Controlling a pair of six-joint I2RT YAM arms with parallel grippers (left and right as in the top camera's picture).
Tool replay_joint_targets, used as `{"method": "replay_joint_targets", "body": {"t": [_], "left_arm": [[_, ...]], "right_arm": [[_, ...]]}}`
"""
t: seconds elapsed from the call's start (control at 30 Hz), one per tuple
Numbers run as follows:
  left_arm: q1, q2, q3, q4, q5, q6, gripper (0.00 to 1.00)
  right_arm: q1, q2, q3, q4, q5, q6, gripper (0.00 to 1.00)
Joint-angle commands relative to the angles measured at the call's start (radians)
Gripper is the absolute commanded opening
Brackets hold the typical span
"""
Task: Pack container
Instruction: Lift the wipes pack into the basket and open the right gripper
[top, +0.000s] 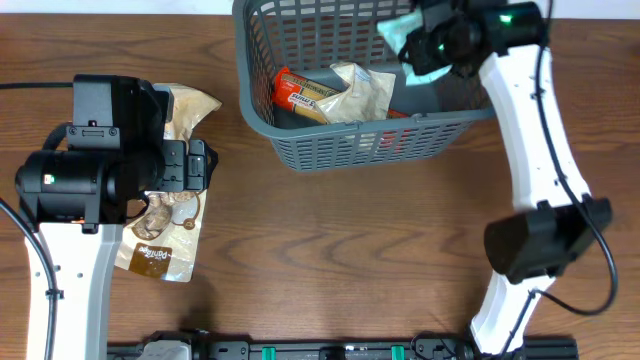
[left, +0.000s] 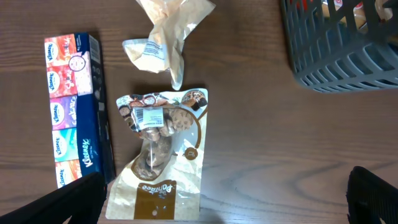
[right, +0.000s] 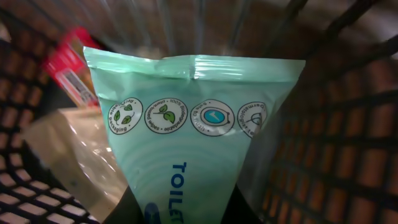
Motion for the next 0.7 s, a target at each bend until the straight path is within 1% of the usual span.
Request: {"method": "replay_joint_targets", "body": {"t": [0.0, 0.1, 0.13, 0.17, 0.2, 0.27, 0.33, 0.37, 0.53, 0.67], "left_arm": [[0.001, 0.001, 0.005, -0.006, -0.008, 0.009, 0.99], [0.001, 0.001, 0.005, -0.006, -0.008, 0.018, 0.99], [0.001, 0.001, 0.005, -0.006, -0.008, 0.018, 0.99], [0.001, 0.001, 0.005, -0.006, -0.008, 0.019, 0.99], [0.001, 0.001, 0.005, -0.006, -0.008, 0.019, 0.99], [0.001, 0.001, 0.005, -0.006, -0.008, 0.019, 0.98], [0.001, 0.001, 0.005, -0.006, -0.008, 0.022, 0.99], [0.001, 0.001, 0.005, -0.006, -0.008, 0.023, 0.99], [0.002, 0.001, 0.005, -0.002, -0.008, 0.022, 0.99], [0.02, 0.0, 0.005, 0.025, -0.029, 0.013, 0.99]], "right_arm": [[-0.002, 0.042, 0.0, -0.011, 0.01, -0.016, 0.01], [-0.002, 0.067, 0.0, -0.015, 0.014, -0.016, 0.02], [-0.002, 0.074, 0.0, -0.016, 0.017, -0.016, 0.06], [-0.002, 0.078, 0.0, -0.017, 0.017, -0.016, 0.17], [-0.003, 0.08, 0.0, -0.018, 0.022, -0.015, 0.31], [-0.003, 0.082, 0.0, -0.021, 0.048, -0.016, 0.66], [-0.002, 0.082, 0.0, -0.02, 0.065, -0.016, 0.93], [-0.002, 0.08, 0.0, -0.02, 0.066, -0.016, 0.99], [-0.001, 0.057, 0.002, -0.02, 0.065, -0.015, 0.99], [0.0, -0.015, 0.039, -0.022, 0.066, -0.015, 0.99]]}}
